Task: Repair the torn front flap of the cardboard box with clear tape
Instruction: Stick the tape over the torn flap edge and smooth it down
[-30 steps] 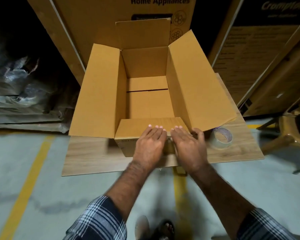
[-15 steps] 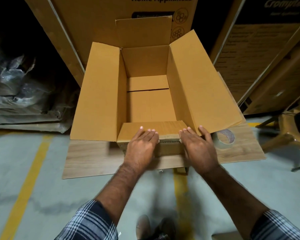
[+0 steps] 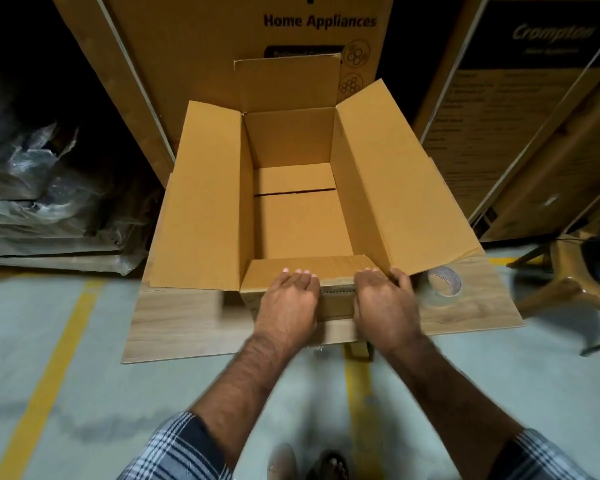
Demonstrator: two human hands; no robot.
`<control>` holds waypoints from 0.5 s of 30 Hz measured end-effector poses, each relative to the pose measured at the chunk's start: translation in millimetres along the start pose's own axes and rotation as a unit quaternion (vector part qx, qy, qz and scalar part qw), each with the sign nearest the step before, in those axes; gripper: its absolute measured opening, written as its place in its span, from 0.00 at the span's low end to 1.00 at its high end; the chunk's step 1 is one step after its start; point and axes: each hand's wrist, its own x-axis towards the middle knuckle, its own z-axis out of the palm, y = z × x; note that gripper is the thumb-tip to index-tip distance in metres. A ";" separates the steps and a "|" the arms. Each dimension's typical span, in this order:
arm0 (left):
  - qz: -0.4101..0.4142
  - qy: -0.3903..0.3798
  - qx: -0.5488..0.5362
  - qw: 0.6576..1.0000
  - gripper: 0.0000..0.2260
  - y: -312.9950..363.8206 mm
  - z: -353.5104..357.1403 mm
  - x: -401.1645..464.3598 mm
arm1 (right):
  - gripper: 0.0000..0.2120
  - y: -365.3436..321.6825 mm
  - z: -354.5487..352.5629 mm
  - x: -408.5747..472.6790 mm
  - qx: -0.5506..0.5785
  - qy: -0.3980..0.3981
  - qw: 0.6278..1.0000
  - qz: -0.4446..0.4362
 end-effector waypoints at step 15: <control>0.000 -0.013 -0.020 1.000 0.31 18.2 -3.9 8.4 | 0.26 6.8 -13.3 -7.2 0.013 -0.038 0.999 -0.014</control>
